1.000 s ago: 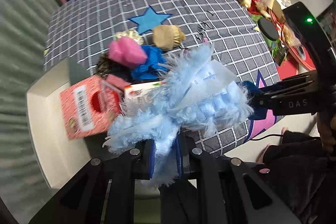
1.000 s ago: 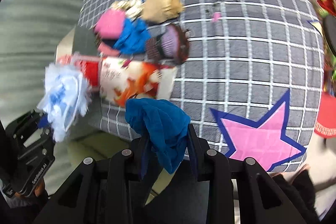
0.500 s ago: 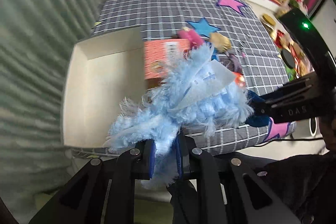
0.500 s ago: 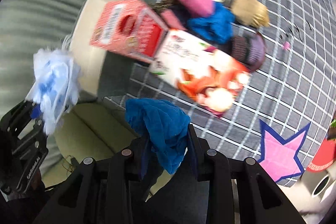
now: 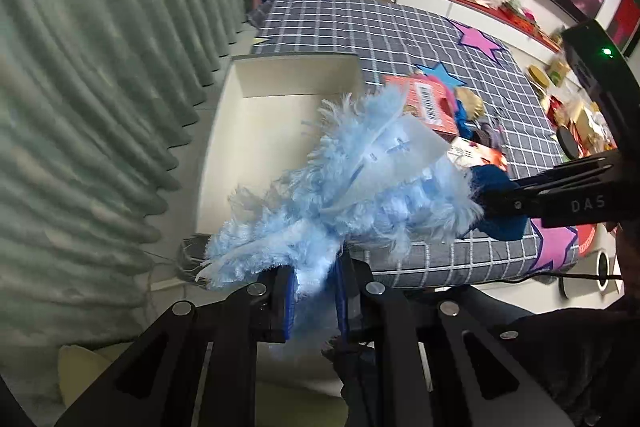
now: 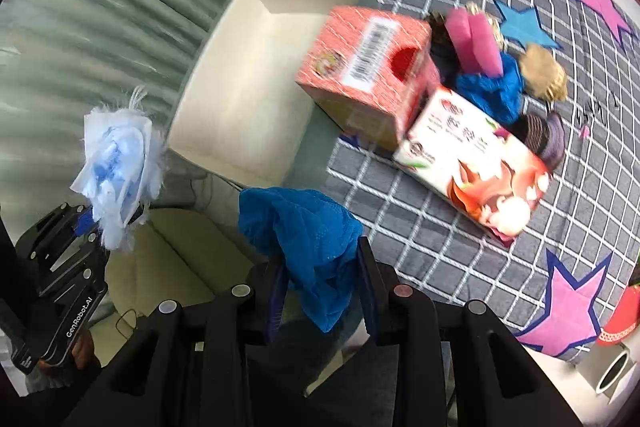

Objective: Organize soft objects
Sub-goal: 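Carry the blue plush and blue cloth over the white box with both tools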

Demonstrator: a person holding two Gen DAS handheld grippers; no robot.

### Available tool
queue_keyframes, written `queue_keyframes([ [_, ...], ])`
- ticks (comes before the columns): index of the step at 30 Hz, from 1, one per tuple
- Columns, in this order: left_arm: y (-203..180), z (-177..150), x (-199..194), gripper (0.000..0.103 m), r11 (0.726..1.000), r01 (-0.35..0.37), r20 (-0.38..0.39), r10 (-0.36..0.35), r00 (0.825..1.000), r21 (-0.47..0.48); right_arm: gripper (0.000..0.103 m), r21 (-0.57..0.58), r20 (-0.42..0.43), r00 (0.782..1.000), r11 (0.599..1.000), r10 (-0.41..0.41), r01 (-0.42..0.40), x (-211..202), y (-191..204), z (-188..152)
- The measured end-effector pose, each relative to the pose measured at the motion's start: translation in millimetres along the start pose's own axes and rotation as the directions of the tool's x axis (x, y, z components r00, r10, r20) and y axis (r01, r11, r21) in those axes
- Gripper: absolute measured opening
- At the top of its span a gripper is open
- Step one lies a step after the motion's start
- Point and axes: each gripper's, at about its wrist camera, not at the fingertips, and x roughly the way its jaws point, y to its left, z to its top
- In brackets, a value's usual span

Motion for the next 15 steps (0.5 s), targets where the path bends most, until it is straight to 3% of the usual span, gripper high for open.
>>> queue_keyframes([
  [15, 26, 13, -1, 0.018, 1.000, 0.011, 0.029, -0.011, 1.000, -0.003, 0.033, 0.047, 0.122, 0.992, 0.999, 0.014, -0.020, -19, 27, 17],
])
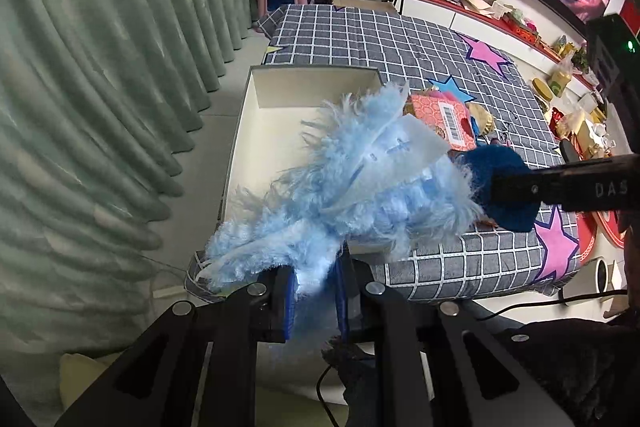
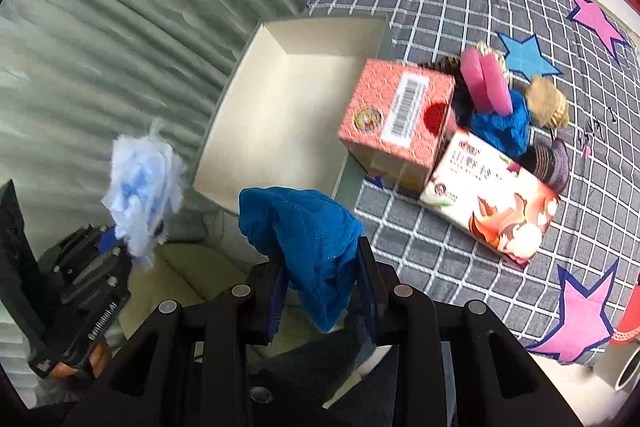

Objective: Organize soft objects
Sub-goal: 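Carry the blue plush and blue cloth over the white box with both tools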

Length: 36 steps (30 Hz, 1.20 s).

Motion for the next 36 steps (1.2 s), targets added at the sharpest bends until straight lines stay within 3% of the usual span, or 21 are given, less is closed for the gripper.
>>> queue_keyframes([
  [24, 9, 18, 3, 0.018, 0.999, 0.021, 0.020, -0.022, 1.000, 0.026, 0.033, -0.008, 0.089, 0.996, 1.000, -0.006, 0.007, -13, 24, 23],
  [36, 14, 25, 13, 0.018, 0.998, 0.047, -0.003, -0.047, 0.999, 0.034, 0.033, 0.020, 0.076, 0.997, 1.000, -0.015, 0.013, -6, 24, 27],
])
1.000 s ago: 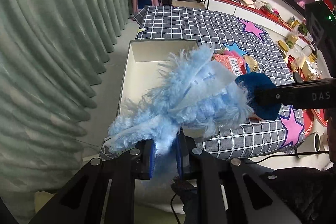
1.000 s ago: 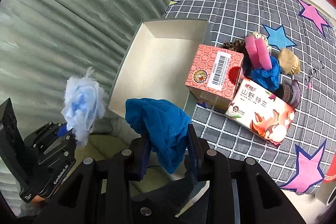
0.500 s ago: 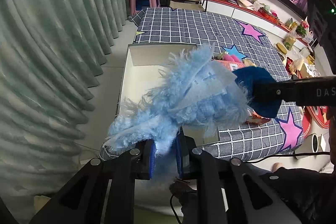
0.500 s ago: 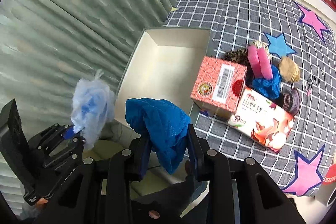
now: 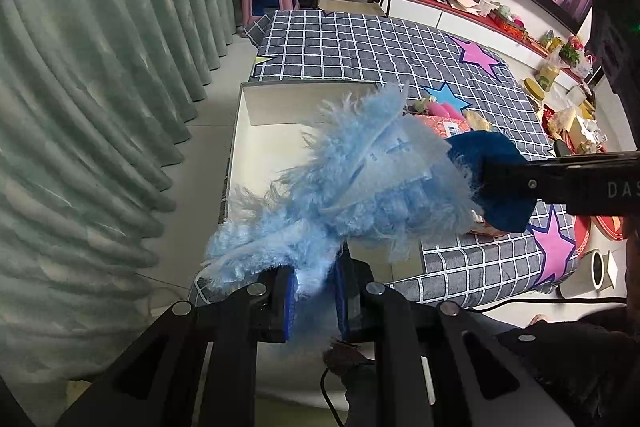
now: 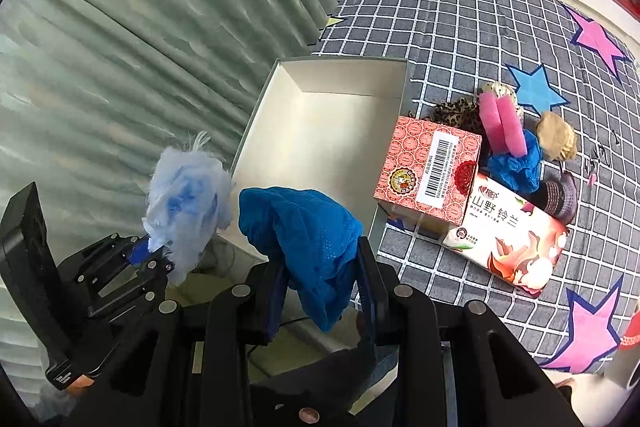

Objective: Organize soft objects
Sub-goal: 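Carry the blue plush and blue cloth over the white box with both tools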

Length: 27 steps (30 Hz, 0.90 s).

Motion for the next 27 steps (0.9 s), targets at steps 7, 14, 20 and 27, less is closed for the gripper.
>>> queue_keyframes([
  [7, 8, 6, 10, 0.018, 1.000, 0.012, -0.019, -0.012, 1.000, -0.005, 0.033, 0.014, -0.010, 1.000, 1.000, -0.015, 0.015, 3, -3, 1],
  [14, 21, 13, 25, 0.018, 0.999, 0.004, -0.049, -0.007, 0.999, -0.052, 0.033, 0.004, -0.018, 0.999, 0.999, -0.032, 0.032, 7, 3, 8],
  [20, 36, 15, 37, 0.018, 0.989, -0.006, -0.081, -0.006, 0.997, -0.148, 0.033, -0.020, -0.039, 0.999, 0.999, -0.035, 0.034, 20, 15, 20],
  [27, 31, 9, 57, 0.018, 0.988, -0.016, -0.134, -0.005, 0.991, -0.154, 0.033, -0.004, -0.069, 0.996, 0.999, -0.054, 0.054, 37, 19, 29],
])
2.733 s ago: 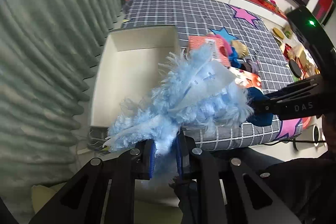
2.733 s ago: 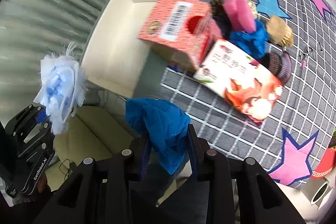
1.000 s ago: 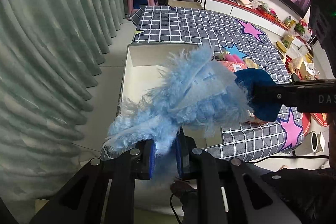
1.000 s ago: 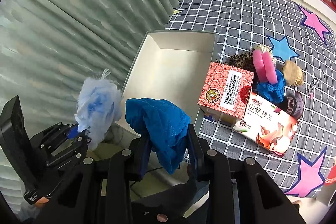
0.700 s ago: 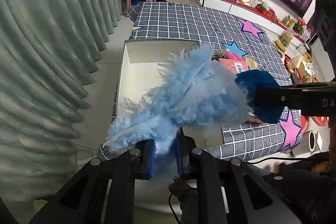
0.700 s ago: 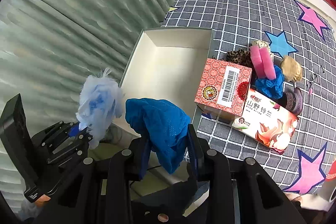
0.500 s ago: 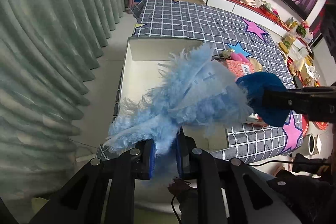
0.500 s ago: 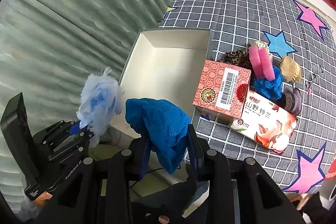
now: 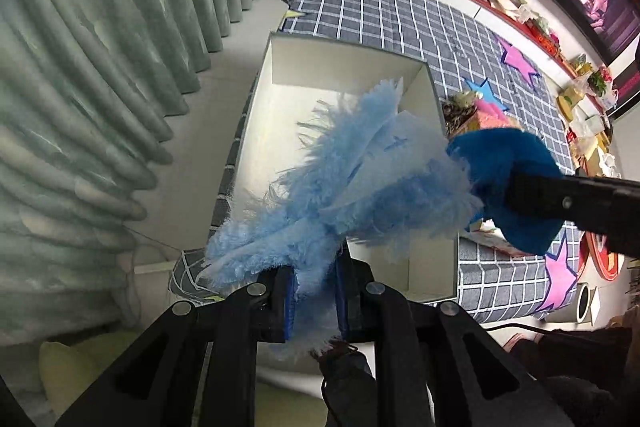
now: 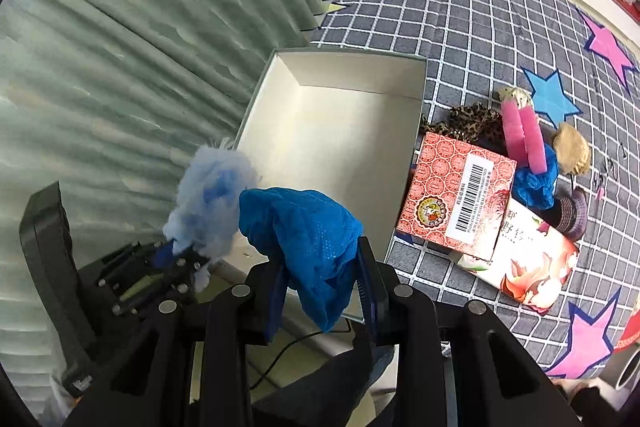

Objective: Organize soft objects
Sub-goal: 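Carry the blue plush and blue cloth over the white box with both tools, then open both tools to drop the plush and cloth into the white box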

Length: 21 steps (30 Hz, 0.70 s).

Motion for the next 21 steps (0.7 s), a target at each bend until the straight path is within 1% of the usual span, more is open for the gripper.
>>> queue_keyframes([
  [4, -1, -4, 15, 0.018, 1.000, -0.009, -0.046, 0.008, 0.999, -0.011, 0.033, 0.008, -0.015, 1.000, 1.000, -0.006, 0.007, 8, 0, -5],
  [8, 3, -5, 24, 0.018, 0.999, -0.012, -0.082, 0.008, 0.997, -0.049, 0.033, 0.013, -0.042, 0.999, 1.000, -0.013, 0.013, 19, -1, -13],
  [10, 4, -4, 26, 0.018, 0.998, -0.015, -0.087, 0.010, 0.996, -0.053, 0.033, 0.007, -0.059, 0.998, 1.000, -0.015, 0.015, 24, 0, -15],
  [13, 5, -3, 30, 0.018, 0.999, -0.030, -0.087, 0.026, 0.996, -0.044, 0.033, -0.004, -0.063, 0.997, 0.999, -0.035, 0.035, 29, 2, -14],
  [15, 5, -3, 33, 0.023, 0.999, -0.035, -0.086, 0.031, 0.996, -0.039, 0.033, -0.006, -0.064, 0.997, 0.999, -0.039, 0.039, 30, 3, -14],
  [16, 4, -2, 34, 0.032, 0.999, -0.042, -0.085, 0.039, 0.996, -0.035, 0.034, -0.007, -0.064, 0.997, 0.999, -0.037, 0.036, 30, 3, -14],
  [17, 4, -2, 35, 0.047, 0.998, -0.050, -0.081, 0.047, 0.996, -0.030, 0.034, -0.004, -0.061, 0.998, 1.000, -0.030, 0.030, 30, 3, -14],
  [18, 3, -2, 35, 0.056, 0.998, -0.057, -0.080, 0.055, 0.995, -0.026, 0.043, -0.001, -0.060, 0.998, 1.000, -0.026, 0.026, 30, 3, -14],
  [19, 3, -1, 36, 0.073, 0.998, -0.060, -0.081, 0.058, 0.995, -0.025, 0.063, 0.004, -0.056, 0.998, 1.000, -0.020, 0.020, 29, 1, -13],
  [20, 2, -1, 37, 0.084, 0.998, -0.060, -0.086, 0.058, 0.995, -0.023, 0.076, 0.008, -0.048, 0.999, 1.000, -0.013, 0.014, 28, 0, -12],
  [21, 2, 0, 38, 0.085, 0.998, -0.056, -0.088, 0.054, 0.995, -0.024, 0.092, 0.014, -0.037, 0.999, 1.000, -0.008, 0.008, 26, -1, -10],
])
